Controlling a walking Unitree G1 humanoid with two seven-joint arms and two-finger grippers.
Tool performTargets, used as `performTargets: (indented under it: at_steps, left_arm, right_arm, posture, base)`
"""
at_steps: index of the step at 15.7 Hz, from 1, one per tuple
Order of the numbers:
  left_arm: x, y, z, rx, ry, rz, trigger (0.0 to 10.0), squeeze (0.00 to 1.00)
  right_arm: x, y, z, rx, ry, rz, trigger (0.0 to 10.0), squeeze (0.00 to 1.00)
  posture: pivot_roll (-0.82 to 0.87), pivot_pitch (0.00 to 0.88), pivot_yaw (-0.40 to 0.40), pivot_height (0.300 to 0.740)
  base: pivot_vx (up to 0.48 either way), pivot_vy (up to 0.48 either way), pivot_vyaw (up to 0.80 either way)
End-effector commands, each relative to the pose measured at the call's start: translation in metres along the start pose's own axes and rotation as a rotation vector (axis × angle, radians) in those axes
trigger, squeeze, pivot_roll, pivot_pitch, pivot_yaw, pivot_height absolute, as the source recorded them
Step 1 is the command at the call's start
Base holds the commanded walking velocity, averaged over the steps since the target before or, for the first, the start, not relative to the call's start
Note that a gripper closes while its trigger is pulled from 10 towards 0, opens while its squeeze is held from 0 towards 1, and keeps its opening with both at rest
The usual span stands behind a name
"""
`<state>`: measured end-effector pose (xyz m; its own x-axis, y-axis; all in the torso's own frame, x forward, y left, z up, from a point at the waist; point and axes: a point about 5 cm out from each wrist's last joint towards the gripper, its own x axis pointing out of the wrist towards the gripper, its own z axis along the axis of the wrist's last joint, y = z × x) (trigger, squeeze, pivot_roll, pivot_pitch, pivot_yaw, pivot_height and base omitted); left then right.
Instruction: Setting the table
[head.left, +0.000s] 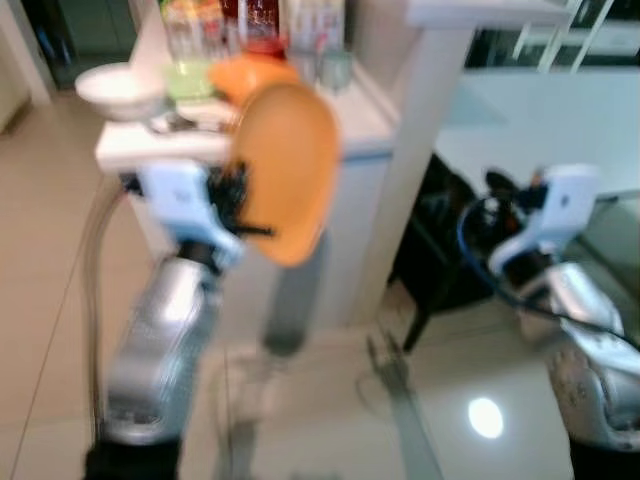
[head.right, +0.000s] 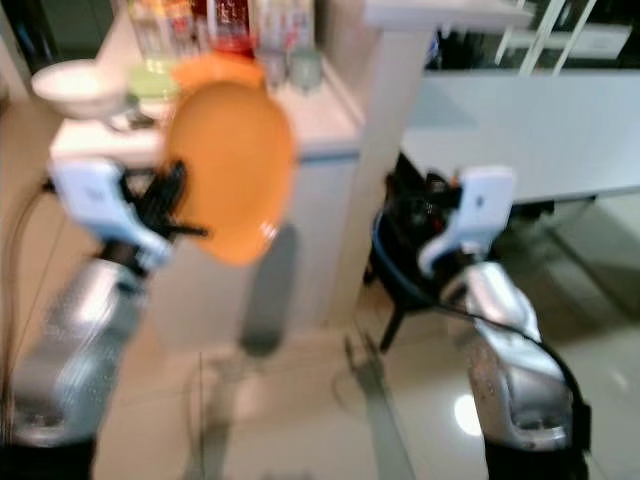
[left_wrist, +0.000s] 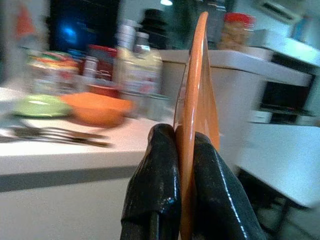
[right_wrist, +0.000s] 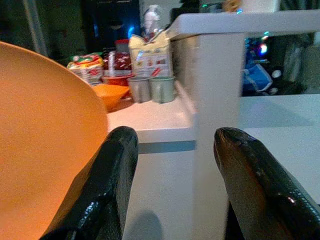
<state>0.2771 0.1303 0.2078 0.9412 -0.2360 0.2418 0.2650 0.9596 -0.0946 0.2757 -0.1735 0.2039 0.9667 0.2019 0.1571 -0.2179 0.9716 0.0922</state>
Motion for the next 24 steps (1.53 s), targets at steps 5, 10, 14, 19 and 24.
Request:
performTargets:
  at_steps: [5, 10, 14, 19, 24]
  left_arm:
    - [0.000, 0.002, 0.008, 0.024, -0.049, 0.004, 10.0, 0.00]
    - [-0.001, 0.006, 0.004, 0.021, -0.029, 0.033, 10.0, 0.00]
    - [0.004, 0.010, 0.000, 0.064, 0.005, 0.054, 10.0, 0.00]
    - [0.002, 0.023, -0.007, 0.156, 0.034, 0.161, 10.0, 0.00]
    - [-0.002, 0.031, -0.019, 0.169, 0.101, 0.241, 10.0, 0.00]
  right_arm:
    - [0.002, 0.000, 0.000, -0.049, -0.006, -0.019, 10.0, 0.00]
    - [0.002, -0.002, -0.001, -0.057, 0.000, -0.035, 10.0, 0.00]
    - [0.002, -0.002, -0.003, -0.049, -0.001, -0.051, 10.0, 0.00]
    - [0.003, -0.001, -0.009, -0.043, 0.015, -0.058, 10.0, 0.00]
    - [0.003, -0.003, -0.020, -0.067, 0.056, -0.077, 10.0, 0.00]
  posture:
    - [-0.05, 0.000, -0.052, 0.740]
    - [-0.06, 0.000, -0.046, 0.740]
    - [-0.04, 0.000, -0.048, 0.740]
    - [-0.03, 0.000, -0.047, 0.740]
    - [-0.01, 0.000, -0.051, 0.740]
  base:
    - [0.000, -0.324, 0.00]
    - [0.000, -0.176, 0.00]
    - [0.000, 0.000, 0.00]
    - [0.000, 0.000, 0.00]
    - [0.000, 0.000, 0.32]
